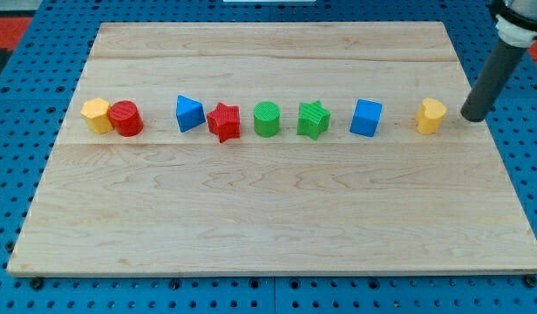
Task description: Move the yellow heart above the blue cube
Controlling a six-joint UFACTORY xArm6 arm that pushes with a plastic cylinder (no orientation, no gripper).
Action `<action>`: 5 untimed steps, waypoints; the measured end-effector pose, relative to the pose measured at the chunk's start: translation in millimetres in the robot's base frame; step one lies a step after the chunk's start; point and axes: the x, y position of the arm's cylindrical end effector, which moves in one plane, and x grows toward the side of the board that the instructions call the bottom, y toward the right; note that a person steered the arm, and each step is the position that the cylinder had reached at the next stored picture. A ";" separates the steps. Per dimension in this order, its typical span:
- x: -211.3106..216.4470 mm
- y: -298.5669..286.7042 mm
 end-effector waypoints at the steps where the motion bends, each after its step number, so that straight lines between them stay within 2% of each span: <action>1: 3.2 -15.4; 3: -34.4 -66.6; 5: 23.2 -28.0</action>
